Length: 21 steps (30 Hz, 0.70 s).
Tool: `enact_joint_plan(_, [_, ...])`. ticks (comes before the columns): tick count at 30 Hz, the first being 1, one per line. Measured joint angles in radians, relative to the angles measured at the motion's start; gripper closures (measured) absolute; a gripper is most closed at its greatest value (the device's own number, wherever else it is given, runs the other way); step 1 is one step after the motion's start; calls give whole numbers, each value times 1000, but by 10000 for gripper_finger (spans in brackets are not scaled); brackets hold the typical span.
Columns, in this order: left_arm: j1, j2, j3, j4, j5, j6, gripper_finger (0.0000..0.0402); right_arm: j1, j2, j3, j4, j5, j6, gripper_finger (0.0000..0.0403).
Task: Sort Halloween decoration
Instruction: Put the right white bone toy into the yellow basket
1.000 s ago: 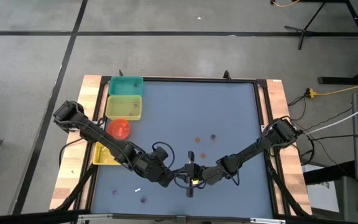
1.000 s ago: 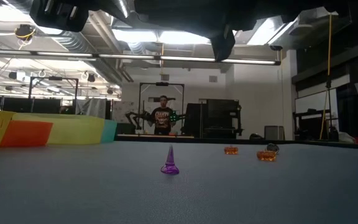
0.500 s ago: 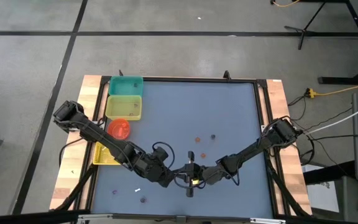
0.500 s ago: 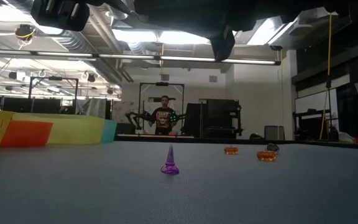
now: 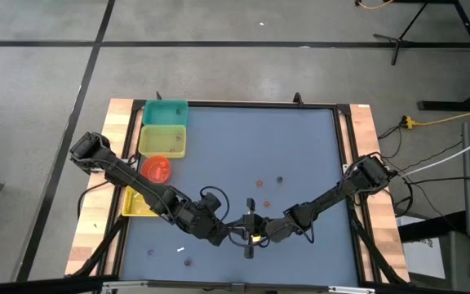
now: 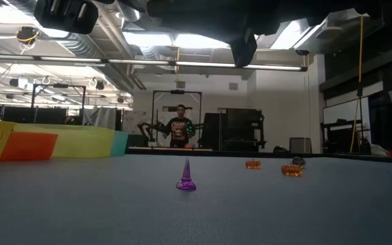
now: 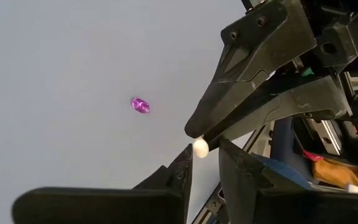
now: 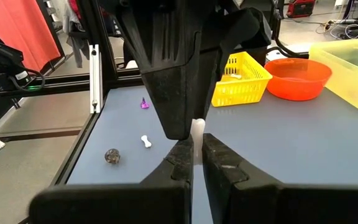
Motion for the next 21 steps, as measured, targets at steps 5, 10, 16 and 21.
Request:
enact_joint_plan(5, [0, 0, 0, 0, 0, 0, 353, 0, 0, 0, 0, 0, 0, 384])
enact_joint_plan(10, [0, 0, 0, -1, 0, 0, 362, 0, 0, 0, 0, 0, 0, 384])
enact_joint_plan(16, [0, 0, 0, -1, 0, 3, 363, 0, 0, 0, 1, 0, 0, 384])
enact_joint_plan(21, [0, 0, 0, -3, -16, 9, 363, 0, 0, 0, 1, 2, 0, 384])
